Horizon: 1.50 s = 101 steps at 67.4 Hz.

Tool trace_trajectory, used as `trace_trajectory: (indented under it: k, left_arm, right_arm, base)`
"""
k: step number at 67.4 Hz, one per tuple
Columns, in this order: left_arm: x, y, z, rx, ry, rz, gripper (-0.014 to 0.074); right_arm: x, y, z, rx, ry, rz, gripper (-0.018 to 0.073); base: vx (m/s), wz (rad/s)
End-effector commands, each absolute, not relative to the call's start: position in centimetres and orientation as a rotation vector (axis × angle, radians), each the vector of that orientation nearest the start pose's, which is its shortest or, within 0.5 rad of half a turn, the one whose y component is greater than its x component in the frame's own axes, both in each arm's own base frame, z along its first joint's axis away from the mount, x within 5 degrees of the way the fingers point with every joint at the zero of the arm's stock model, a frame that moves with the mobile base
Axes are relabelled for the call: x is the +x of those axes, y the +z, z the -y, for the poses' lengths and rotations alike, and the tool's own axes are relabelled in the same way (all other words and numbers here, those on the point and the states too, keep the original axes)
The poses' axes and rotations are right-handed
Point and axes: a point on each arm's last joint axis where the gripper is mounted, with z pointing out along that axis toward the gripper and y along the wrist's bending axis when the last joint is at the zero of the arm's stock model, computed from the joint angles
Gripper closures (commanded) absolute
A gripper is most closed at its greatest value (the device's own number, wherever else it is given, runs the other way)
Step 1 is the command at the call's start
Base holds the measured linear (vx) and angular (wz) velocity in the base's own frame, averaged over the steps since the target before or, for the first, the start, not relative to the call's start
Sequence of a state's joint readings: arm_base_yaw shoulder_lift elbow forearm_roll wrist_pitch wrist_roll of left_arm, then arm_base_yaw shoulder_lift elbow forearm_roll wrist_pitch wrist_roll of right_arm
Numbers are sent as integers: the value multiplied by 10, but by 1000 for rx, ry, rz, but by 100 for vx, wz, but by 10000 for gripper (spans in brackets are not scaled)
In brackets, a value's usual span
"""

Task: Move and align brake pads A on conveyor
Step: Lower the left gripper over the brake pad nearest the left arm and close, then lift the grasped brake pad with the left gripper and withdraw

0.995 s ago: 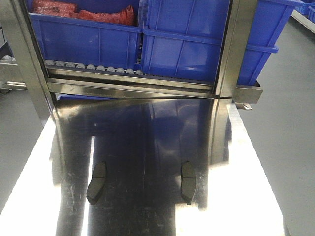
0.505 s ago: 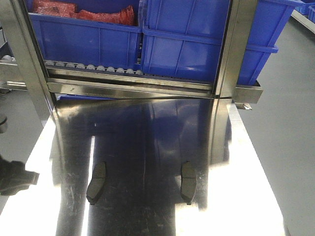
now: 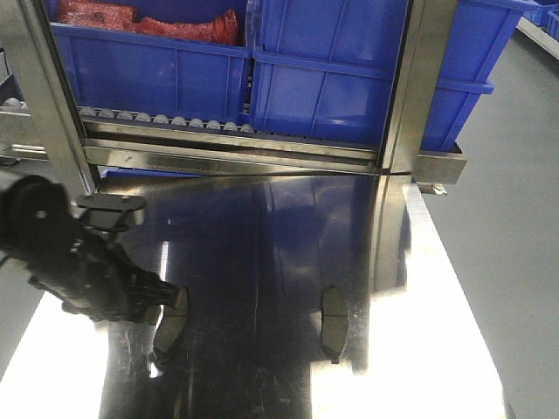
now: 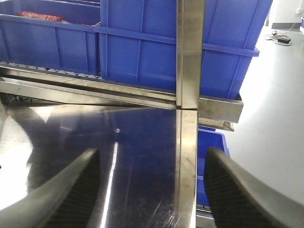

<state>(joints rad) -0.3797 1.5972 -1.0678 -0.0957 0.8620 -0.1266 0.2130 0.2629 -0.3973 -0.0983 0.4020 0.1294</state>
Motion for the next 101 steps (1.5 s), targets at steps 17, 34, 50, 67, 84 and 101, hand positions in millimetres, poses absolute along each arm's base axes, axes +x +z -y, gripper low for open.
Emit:
trace_trajectory:
  k: [17,34,50,67,84,101]
  left_arm:
    - [313,226,147,261,-254,-2852,62]
    - [326,213,152,257,-242,-2883,41]
    - [333,200,154,242,-212,-2912,41]
    - [337,190,155,211,-201,-2920,49]
    - [340,187,156,207,-205,-2902,188]
    - [340,188,156,213,-207,-2894,605]
  right_arm:
    - [67,308,-11,-129,147,-1659,110]
    - [67,308,-11,-129,147,-1659,110]
    - [67,308,-11,-129,147,-1659,110]
    - [67,308,-11,-129,147,-1659,110]
    - [67,308,-11,-129,147,-1659,110]
    - [67,308,-11,-129,147,-1659,110]
  base:
    - [0,0]
    - [0,0]
    - [0,0]
    - [0,0]
    - [0,0]
    - [0,0]
